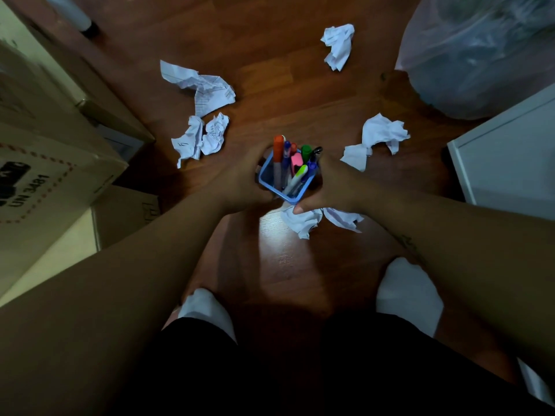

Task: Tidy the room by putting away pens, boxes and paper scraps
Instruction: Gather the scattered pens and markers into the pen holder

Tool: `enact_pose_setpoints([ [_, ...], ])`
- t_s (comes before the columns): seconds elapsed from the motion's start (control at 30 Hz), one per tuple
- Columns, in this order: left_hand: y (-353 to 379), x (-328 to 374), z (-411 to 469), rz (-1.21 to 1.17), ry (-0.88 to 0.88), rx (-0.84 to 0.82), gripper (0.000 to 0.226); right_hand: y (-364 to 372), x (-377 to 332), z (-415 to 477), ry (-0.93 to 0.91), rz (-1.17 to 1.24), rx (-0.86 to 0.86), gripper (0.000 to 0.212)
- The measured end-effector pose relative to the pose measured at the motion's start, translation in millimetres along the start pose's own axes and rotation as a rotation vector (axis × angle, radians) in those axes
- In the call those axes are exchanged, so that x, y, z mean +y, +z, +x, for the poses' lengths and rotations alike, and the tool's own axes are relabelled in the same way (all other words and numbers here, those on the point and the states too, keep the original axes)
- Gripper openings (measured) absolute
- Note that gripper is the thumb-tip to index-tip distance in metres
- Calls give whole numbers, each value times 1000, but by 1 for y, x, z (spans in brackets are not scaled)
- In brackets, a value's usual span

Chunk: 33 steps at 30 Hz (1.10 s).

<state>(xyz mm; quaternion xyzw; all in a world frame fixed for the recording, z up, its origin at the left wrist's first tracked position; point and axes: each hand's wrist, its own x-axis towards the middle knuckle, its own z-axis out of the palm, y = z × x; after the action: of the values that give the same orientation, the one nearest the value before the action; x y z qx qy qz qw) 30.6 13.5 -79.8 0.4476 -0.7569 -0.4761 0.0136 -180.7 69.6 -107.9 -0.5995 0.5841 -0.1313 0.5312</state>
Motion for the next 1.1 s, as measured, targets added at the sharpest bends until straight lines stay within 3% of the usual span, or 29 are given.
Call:
enact_pose_setpoints([
  [0.17,0,-3,0,0,12,4,84,3,-4,0,-69,-73,75,85],
  [0.4,2,-8,0,-64,17,8,78,2,-1,-2,-87,-26,85,65],
  [0.53,5,-9,6,-74,57,-12,96,0,-1,-4,-117,6,100,74],
  [0.63,5,-8,9,-47,75,-9,88,1,-1,-4,-110,52,84,80],
  [0.73,4,-8,9,-9,92,7,80,1,-2,-8,-130,20,122,74],
  [0.9,7,-8,5,-39,80,52,80,2,-4,-12,-145,22,104,82],
  [1.1,6,0,-5,-138,49,129,80,-8,-14,-17,-91,82,122,70],
])
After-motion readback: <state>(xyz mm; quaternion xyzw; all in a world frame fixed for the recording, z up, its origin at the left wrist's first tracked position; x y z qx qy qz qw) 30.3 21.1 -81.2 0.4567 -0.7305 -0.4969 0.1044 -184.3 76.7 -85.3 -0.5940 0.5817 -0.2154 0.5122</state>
